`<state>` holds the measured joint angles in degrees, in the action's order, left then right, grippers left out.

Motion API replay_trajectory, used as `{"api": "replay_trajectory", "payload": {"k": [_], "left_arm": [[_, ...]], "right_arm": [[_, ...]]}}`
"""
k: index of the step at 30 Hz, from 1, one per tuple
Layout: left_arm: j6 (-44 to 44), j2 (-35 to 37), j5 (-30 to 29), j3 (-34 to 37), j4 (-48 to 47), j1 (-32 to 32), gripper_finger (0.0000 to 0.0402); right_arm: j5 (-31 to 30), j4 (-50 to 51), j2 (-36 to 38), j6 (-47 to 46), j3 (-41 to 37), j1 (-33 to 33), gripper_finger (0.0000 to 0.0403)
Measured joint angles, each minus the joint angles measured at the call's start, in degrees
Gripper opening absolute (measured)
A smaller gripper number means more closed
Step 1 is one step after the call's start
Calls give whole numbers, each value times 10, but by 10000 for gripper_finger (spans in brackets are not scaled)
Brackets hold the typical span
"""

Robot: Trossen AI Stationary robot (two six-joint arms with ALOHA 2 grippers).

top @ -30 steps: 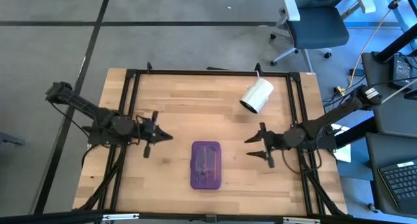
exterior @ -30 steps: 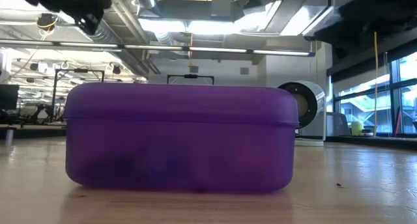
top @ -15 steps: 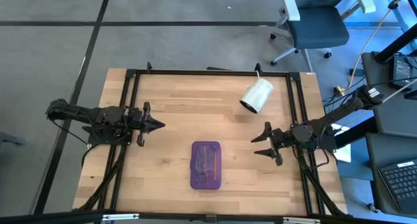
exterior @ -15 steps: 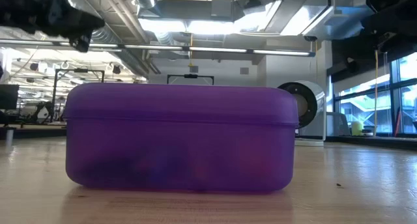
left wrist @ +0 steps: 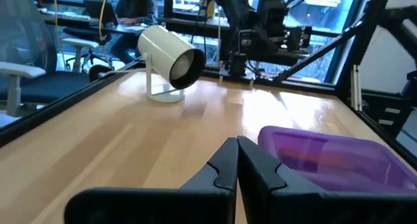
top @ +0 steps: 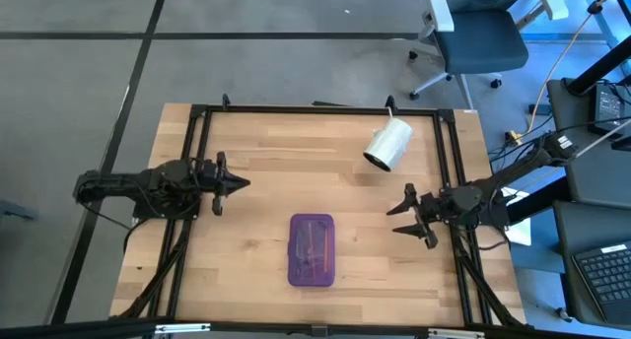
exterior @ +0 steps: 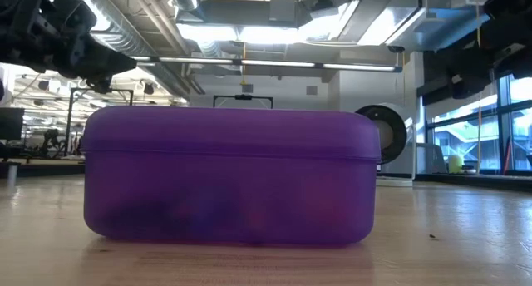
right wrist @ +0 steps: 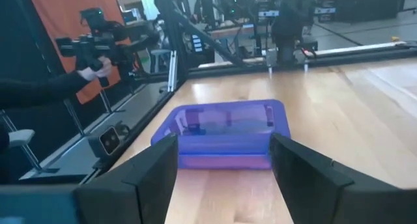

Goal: Pick & place school supplies into a supply box
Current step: Return to Home Position

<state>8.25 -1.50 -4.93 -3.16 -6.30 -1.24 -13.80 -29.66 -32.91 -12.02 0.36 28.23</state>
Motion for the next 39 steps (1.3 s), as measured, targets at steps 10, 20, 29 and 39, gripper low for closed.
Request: {"api": "replay_trajectory", "payload": {"k": [10,20,29,39], "left_arm": [[-37,15,2,0,-2,-36,2],[-56,15,1,0,0,-38,2],[-55,14,0,0,4,-38,4],[-55,13,0,0,1,-38,6]], "right_arm": [[-11,146,165,10,0,0,242],[30,263,326,64,2,-2,242],[89,279,329,65,10,-3,242],[120,304,328,63,10,-3,242]]}}
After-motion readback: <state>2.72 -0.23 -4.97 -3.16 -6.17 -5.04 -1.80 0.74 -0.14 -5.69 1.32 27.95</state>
